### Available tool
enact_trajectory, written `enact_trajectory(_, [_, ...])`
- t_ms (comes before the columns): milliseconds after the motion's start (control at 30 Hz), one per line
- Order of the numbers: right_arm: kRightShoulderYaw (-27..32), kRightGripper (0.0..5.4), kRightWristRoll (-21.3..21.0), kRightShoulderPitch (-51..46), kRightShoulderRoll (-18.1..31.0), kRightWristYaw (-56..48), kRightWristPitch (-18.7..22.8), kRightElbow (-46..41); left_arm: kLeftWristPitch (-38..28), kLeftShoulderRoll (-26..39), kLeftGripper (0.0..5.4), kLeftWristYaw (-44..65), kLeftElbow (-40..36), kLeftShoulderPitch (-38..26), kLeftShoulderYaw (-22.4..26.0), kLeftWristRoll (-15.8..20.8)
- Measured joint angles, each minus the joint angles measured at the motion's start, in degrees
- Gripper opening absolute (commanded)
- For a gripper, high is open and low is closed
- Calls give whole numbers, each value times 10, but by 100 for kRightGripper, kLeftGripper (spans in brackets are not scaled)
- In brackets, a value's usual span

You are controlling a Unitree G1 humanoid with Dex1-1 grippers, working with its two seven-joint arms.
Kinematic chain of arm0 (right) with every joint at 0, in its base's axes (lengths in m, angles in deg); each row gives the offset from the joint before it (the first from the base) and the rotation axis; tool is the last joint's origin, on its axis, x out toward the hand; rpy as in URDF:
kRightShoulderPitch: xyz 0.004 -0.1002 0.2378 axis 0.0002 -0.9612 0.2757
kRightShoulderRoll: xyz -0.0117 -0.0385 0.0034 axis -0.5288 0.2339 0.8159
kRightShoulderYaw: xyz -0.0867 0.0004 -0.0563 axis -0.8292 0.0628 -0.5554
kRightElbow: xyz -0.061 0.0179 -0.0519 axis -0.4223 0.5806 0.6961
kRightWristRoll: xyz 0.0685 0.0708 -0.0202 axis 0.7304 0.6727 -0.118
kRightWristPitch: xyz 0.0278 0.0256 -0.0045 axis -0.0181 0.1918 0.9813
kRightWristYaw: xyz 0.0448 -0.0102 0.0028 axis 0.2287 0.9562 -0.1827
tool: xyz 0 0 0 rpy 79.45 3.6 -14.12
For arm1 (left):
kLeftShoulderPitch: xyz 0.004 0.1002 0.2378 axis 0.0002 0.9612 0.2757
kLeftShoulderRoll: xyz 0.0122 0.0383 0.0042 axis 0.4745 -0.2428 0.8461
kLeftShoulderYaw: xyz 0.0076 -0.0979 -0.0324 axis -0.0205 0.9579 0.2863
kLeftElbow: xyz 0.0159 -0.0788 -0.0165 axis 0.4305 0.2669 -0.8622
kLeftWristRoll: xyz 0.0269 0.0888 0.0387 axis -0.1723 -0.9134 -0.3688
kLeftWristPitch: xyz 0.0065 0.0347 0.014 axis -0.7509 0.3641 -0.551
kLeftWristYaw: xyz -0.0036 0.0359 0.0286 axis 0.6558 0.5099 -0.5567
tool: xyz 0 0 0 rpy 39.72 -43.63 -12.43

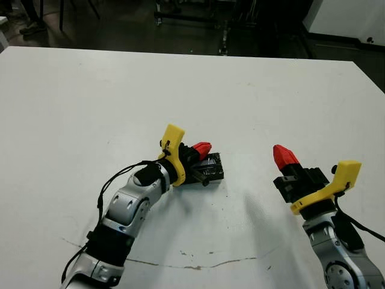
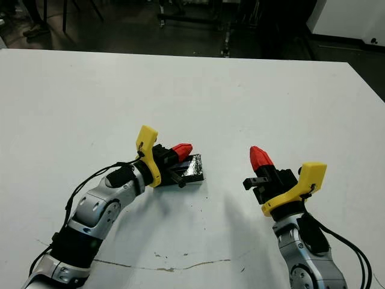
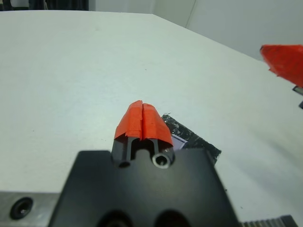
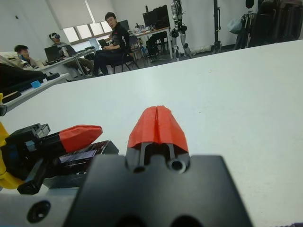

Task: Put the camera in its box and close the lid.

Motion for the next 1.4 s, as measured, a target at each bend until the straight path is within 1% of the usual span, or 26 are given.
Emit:
enact_trajectory(367, [0,0,0,0,0,0,0,0,0,-20,1,-10,6,-3,-5,-35])
enact_trajectory(633, [7,0,1,0,0,0,0,0,0,-64,1,-10,39,-31,-15,-47])
enact_trajectory(733, [12,0,1,0,0,0,0,0,0,-69,1,-10,46,-35,-16,-50])
enact_trajectory(833, [15,0,2,0,0,0,0,0,0,-69,1,-10,47,-37,-24,-60])
enact_trajectory(933, [15,0,3,0,0,0,0,0,3,-69,1,-10,48,-39,-29,-61])
enact_trajectory(967, [15,0,3,1,0,0,0,-2,13,-71,1,-9,59,-35,-40,-62])
enact_trajectory(1067, [16,0,2,1,0,1,0,-3,13,-77,1,-4,60,-37,-49,-62])
enact_trajectory(1300, [16,0,3,1,1,1,0,-3,13,-74,1,-3,57,-34,-47,-60])
enact_trajectory(1400, [16,0,3,1,1,1,0,-3,15,-72,1,-2,52,-30,-37,-51])
